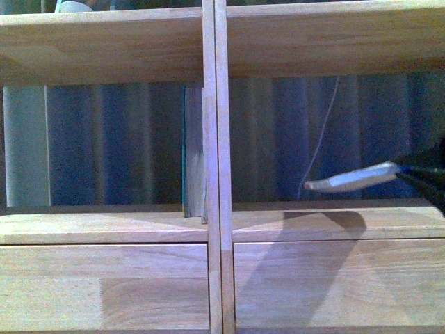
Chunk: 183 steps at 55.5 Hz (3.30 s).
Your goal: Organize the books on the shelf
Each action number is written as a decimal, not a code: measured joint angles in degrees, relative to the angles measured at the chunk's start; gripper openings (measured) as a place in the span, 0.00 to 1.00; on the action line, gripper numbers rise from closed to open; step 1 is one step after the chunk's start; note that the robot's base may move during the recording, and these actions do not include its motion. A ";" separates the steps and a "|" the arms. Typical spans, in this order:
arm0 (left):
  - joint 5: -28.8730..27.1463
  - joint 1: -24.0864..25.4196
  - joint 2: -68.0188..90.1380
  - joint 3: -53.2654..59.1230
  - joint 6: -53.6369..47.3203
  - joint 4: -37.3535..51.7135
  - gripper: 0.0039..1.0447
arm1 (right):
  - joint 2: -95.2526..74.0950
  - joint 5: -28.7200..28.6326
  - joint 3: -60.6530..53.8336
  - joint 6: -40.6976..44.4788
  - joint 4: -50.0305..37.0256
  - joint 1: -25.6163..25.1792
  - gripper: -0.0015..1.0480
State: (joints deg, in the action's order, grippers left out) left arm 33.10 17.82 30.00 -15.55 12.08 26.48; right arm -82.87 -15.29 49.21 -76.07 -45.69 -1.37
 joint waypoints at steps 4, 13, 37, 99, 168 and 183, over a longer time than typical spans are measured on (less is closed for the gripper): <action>1.07 -1.55 7.04 -5.07 4.20 0.87 0.93 | 2.71 -2.23 -0.02 0.07 -1.03 -0.33 0.07; 4.94 -5.51 21.77 -16.17 16.41 2.54 0.93 | 8.04 -6.88 -0.70 0.37 -3.17 -0.39 0.07; 4.15 -27.98 42.99 -37.99 51.17 16.59 0.93 | 16.92 -16.70 -5.35 2.03 -8.66 4.68 0.07; -4.83 -30.95 43.19 -37.79 44.39 21.73 0.06 | 23.12 -22.18 -14.51 2.91 -9.14 7.50 0.73; -29.86 -24.96 88.59 -75.01 -28.72 26.08 0.06 | 48.83 -51.19 -38.51 -5.70 -23.71 -33.00 0.93; -29.70 -27.54 90.36 -75.78 -29.42 25.20 0.06 | 60.48 -46.05 -39.08 38.01 5.11 -30.23 0.93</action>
State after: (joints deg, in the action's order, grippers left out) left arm 3.40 -9.72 120.36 -91.33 -17.34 51.68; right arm -22.39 -61.34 10.13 -38.06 -40.58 -31.59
